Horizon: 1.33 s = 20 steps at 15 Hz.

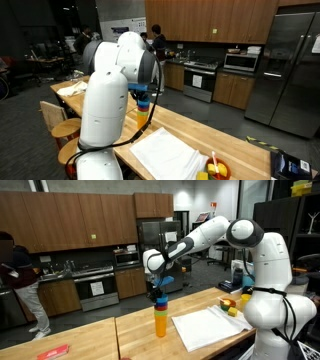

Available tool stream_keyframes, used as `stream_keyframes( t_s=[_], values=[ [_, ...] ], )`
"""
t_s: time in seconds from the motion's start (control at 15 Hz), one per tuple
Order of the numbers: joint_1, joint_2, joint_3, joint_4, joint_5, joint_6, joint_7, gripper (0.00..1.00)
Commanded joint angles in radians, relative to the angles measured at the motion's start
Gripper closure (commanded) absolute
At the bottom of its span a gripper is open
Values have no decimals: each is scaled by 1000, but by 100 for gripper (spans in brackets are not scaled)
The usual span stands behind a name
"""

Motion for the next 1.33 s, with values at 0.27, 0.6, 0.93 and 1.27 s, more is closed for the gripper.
stream_keyframes(
  t_s=[0.27, 0.6, 0.93, 1.27],
  values=[
    [365, 109, -287, 207, -244, -266, 72, 97],
    [578, 57, -549, 182, -168, -60, 5, 97],
    [584, -72, -597, -13, -166, 269, 58, 97],
    [611, -214, -674, -280, -78, 649, 69, 97]
  ],
)
